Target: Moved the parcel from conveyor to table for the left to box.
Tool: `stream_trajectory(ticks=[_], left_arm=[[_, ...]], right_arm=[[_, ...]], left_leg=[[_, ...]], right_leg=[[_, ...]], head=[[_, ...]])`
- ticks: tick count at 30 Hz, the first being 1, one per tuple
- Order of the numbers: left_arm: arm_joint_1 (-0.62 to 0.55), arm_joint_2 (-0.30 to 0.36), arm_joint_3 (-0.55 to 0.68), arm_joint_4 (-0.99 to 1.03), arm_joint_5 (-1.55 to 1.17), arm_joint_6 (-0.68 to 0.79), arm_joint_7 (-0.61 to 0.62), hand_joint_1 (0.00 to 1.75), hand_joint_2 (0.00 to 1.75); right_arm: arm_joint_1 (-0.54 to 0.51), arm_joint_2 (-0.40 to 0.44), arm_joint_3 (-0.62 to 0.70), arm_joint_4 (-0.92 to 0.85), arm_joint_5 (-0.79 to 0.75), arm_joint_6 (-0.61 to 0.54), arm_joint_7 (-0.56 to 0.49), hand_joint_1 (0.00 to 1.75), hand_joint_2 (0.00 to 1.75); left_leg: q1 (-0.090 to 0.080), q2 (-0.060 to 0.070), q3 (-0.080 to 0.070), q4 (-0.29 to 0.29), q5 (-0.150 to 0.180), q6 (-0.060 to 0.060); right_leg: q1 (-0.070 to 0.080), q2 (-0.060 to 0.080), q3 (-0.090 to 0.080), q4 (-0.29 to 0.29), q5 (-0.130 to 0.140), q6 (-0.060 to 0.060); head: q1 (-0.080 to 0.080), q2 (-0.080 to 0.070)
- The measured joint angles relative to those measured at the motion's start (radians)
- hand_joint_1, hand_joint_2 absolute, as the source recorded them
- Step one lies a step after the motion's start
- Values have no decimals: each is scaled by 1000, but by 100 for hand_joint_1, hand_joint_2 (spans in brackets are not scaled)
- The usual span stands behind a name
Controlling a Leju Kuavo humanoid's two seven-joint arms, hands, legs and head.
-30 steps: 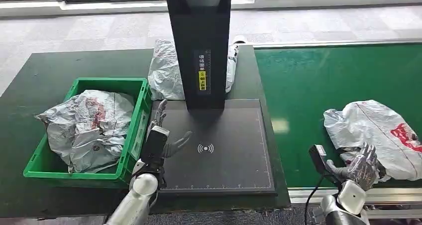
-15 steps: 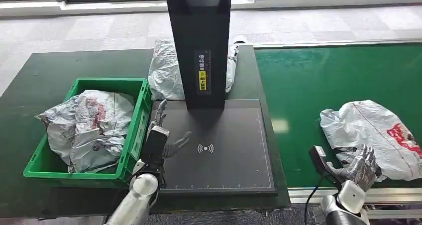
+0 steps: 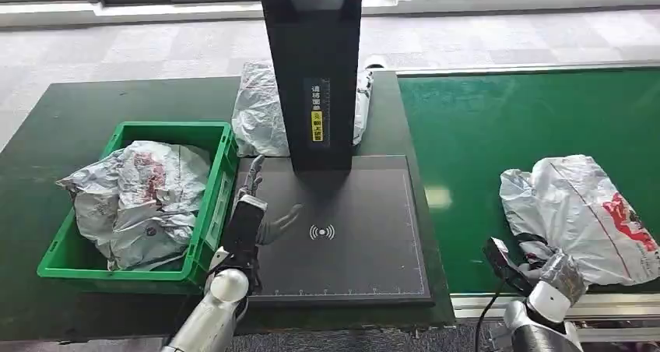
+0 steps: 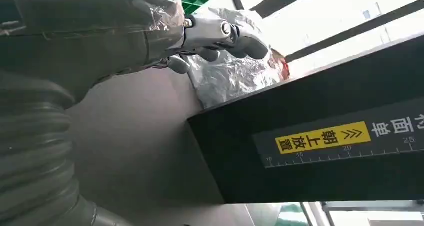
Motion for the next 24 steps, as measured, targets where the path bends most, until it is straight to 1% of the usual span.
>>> stream_trajectory(ticks=[7,10,15,17,19,20,21,22,23,24], left_arm=[[0,0,3,1,4,-5,0,0,175],[1,0,4,-2,9,-6,0,0,175],[2,0,9,-2,13,-6,0,0,175],[4,0,11,-6,14,0,0,0,175],[13,0,14,-15,15,11,0,0,175],[21,0,16,-22,15,16,1,0,175],[30,0,17,-31,15,20,1,0,175],[35,0,17,-36,14,22,1,0,175],[38,0,17,-39,11,24,1,0,175],[38,-1,17,-41,7,25,0,0,175]], right_arm=[[-13,-3,0,4,2,0,3,175,175],[-13,-3,0,4,2,-42,-13,175,175],[-13,-2,0,4,2,-64,-23,175,175],[-11,-1,0,2,-4,-117,-61,175,175],[2,7,0,-26,-21,-222,-126,175,175],[11,18,3,-53,-49,-276,-171,129,175],[24,32,10,-96,-85,-324,-223,117,175],[32,43,17,-129,-113,-348,-259,119,175],[45,59,28,-166,-147,-364,-298,141,175],[65,76,43,-215,-185,-368,-338,134,175]], left_leg=[[0,0,0,0,0,0],[0,0,0,0,0,0],[0,-1,0,0,0,0],[0,-1,-1,0,0,0],[0,-1,-1,0,0,0],[0,-1,-1,0,0,0],[0,-1,-1,0,0,0],[0,0,-1,0,0,0],[0,-1,-1,0,0,0],[0,-1,-1,0,0,0]], right_leg=[[0,0,0,0,0,0],[0,0,0,0,0,0],[0,-1,0,0,0,0],[0,-1,0,1,0,0],[-1,-1,0,1,0,0],[0,-1,0,1,0,0],[0,0,0,1,0,0],[0,0,0,1,0,0],[0,0,-1,1,0,0],[1,-1,-1,1,0,0]], head=[[0,0],[0,0],[0,0],[0,0],[0,0],[0,0],[0,0],[0,0],[0,0],[0,0]])
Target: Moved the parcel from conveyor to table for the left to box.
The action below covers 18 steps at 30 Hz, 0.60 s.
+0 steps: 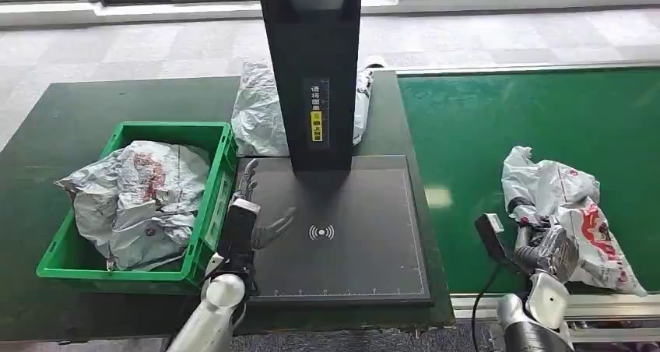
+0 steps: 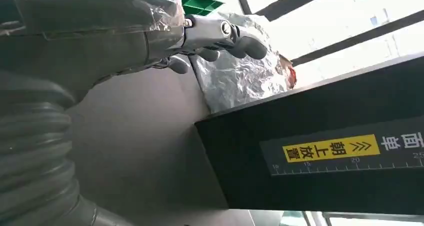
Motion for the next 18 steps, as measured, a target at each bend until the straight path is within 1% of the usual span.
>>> stream_trajectory(ticks=[2,4,7,8,11,14,16,17,18], left_arm=[[0,0,0,-2,-15,5,0,0,175],[-1,-1,0,-4,-37,8,0,0,175],[-5,1,1,-16,-48,9,0,0,175],[-6,1,1,-20,-49,8,-3,0,175],[-6,5,1,-24,-55,8,-18,0,175],[-6,8,1,-24,-64,9,-26,0,175],[-7,9,1,-24,-66,5,-32,0,175],[-9,10,1,-24,-66,-2,-33,0,175],[-12,10,0,-24,-66,-8,-35,0,175]], right_arm=[[46,36,41,-105,-62,11,-53,175,175],[118,77,126,-239,-106,33,-98,175,175],[188,93,348,-417,-14,108,-120,175,175],[204,95,421,-456,-18,136,-131,175,175],[238,96,607,-533,-46,209,-168,175,175],[250,95,722,-582,-80,255,-192,175,175],[257,95,768,-604,-110,309,-208,175,175],[258,93,788,-612,-113,351,-211,168,175],[258,89,804,-616,-113,388,-213,10,175]], left_leg=[[0,-1,0,0,0,0],[0,-1,-1,-1,0,0],[1,4,0,-1,0,-2],[1,4,0,-1,0,-2],[2,2,-1,-1,0,-2],[2,2,-1,-1,0,-2],[2,2,-1,-1,0,-2],[2,2,-1,-1,0,-2],[2,2,-1,-1,0,-2]], right_leg=[[0,-1,0,0,0,0],[0,-1,0,1,-1,-1],[1,3,-3,1,-1,-1],[1,4,-3,1,-1,-1],[2,1,-3,1,-1,-1],[2,2,-3,1,-1,-1],[1,2,-3,1,-1,-1],[1,1,-2,0,-1,-1],[1,2,-2,0,-1,-1]], head=[[0,0],[0,0],[0,0],[0,0],[0,0],[0,0],[0,0],[0,0],[0,0]])
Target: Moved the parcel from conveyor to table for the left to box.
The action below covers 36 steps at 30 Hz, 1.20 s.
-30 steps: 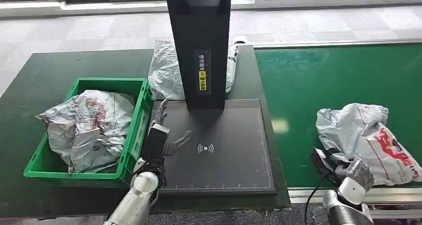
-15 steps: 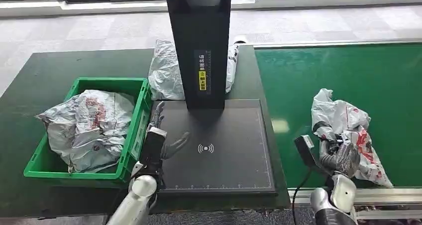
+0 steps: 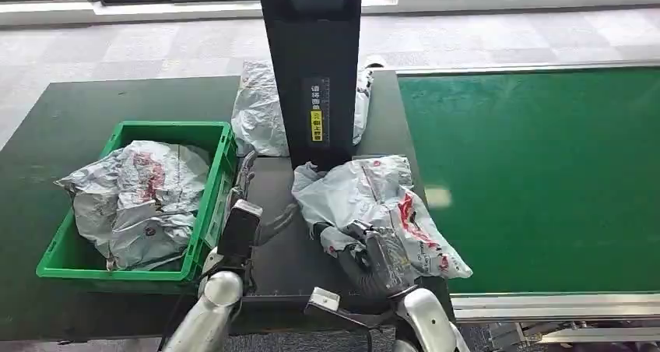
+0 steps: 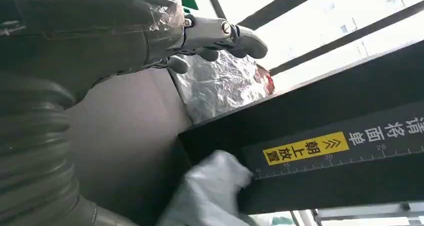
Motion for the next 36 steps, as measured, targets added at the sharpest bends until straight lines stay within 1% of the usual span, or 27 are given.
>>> stream_trajectory(ticks=[1,4,9,12,19,21,26,28,29,30,31,33,36], left_arm=[[-4,0,0,0,0,-5,0,0,175],[-18,2,-2,3,0,-7,-6,0,175],[-30,3,-2,0,19,12,-36,0,175],[-30,3,-2,-14,42,31,-55,0,175],[-29,5,-2,-25,53,44,-64,0,175],[-21,8,-2,-39,63,55,-60,0,175],[13,31,-5,-64,-17,1,-11,0,175],[24,39,-23,-67,-76,-38,-4,0,175],[29,40,-34,-66,-104,-65,-1,0,175],[32,40,-39,-65,-115,-74,0,0,175],[34,40,-48,-60,-126,-93,0,0,175],[33,40,-64,-44,-141,-118,0,0,175],[33,40,-80,-23,-147,-130,0,0,175]], right_arm=[[2,-3,14,-2,-1,27,-2,0,175],[5,-17,57,-1,-21,98,5,0,175],[1,-43,91,24,-34,209,80,0,175],[-6,-56,99,59,-29,221,121,0,175],[-24,-68,108,87,-31,214,128,0,175],[-28,-69,108,87,-59,157,116,0,175],[-51,-72,93,69,-157,-26,44,0,175],[-52,-72,74,53,-234,-116,-18,0,175],[-52,-71,58,40,-305,-173,-68,0,175],[-51,-69,51,34,-342,-197,-91,0,175],[-48,-64,30,19,-432,-238,-134,0,175],[-37,-53,-7,-2,-585,-282,-214,0,175],[-24,-48,-43,-15,-641,-292,-248,0,175]], left_leg=[[0,0,0,0,0,0],[0,0,0,0,0,0],[0,-1,0,0,0,0],[0,-1,0,0,0,0],[0,-1,0,0,0,0],[0,-1,0,0,0,0],[0,-1,1,1,0,0],[0,-1,1,1,0,1],[-1,-1,1,1,0,1],[-1,-1,1,1,0,1],[-1,-1,1,1,0,1],[-2,-1,1,1,0,1],[-2,0,1,1,0,1]], right_leg=[[0,0,0,0,0,0],[-1,0,0,0,1,0],[0,0,1,0,1,1],[0,0,1,0,1,1],[0,0,1,0,1,0],[0,0,1,0,1,0],[0,0,1,0,1,0],[0,-1,1,0,1,0],[0,-1,1,0,1,0],[-1,0,1,0,1,0],[-1,0,1,-1,1,1],[-1,0,1,-1,1,1],[-1,0,1,-1,1,1]], head=[[0,0],[0,0],[0,0],[0,0],[0,0],[0,0],[0,0],[0,0],[0,0],[0,0],[0,0],[0,0],[0,0]])
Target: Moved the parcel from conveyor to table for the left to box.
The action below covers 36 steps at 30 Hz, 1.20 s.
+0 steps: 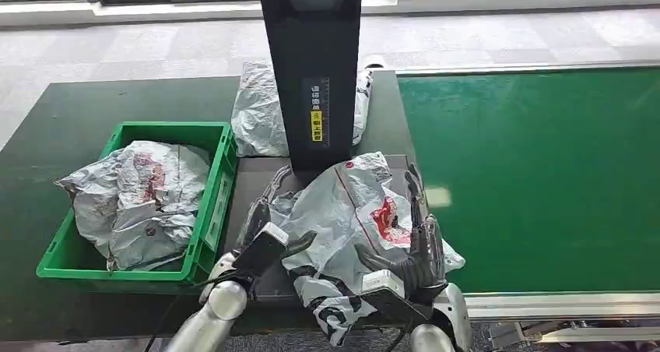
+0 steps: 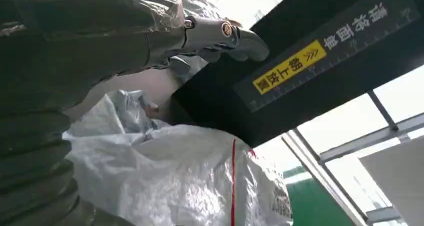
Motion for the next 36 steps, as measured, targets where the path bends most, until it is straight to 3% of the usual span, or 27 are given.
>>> stream_trajectory(ticks=[8,9,10,15,27,30,36], left_arm=[[-17,10,-39,73,-87,-74,13,0,175],[-24,16,-53,94,-125,-95,20,17,175],[-31,19,-65,111,-152,-113,24,171,175],[-73,38,-145,233,-292,-231,48,175,175],[-158,42,-201,341,-336,-207,68,175,175],[-163,41,-201,348,-338,-140,79,175,175],[-122,37,-140,258,-332,165,121,175,175]], right_arm=[[22,20,-83,-12,-133,-1,-48,0,175],[22,23,-94,-11,-148,7,-48,0,175],[22,24,-105,-11,-156,16,-47,0,175],[22,37,-139,-3,-153,38,-47,0,175],[36,48,-159,-3,-119,50,-21,0,175],[53,50,-170,-3,-109,50,-12,0,175],[117,56,-178,-31,-103,9,-8,0,175]], left_leg=[[0,0,0,0,0,0],[0,0,0,0,0,0],[0,0,0,0,0,0],[0,-1,0,0,0,0],[0,-2,4,0,0,0],[0,-2,7,0,0,0],[0,2,5,0,0,0]], right_leg=[[0,0,0,0,0,0],[0,0,0,0,0,0],[0,0,0,0,0,0],[0,-1,1,0,0,0],[-1,-2,7,0,0,1],[-1,-1,8,0,0,0],[0,1,4,0,0,0]], head=[[0,0],[0,0],[0,0],[0,0],[0,0],[0,0],[0,0]])
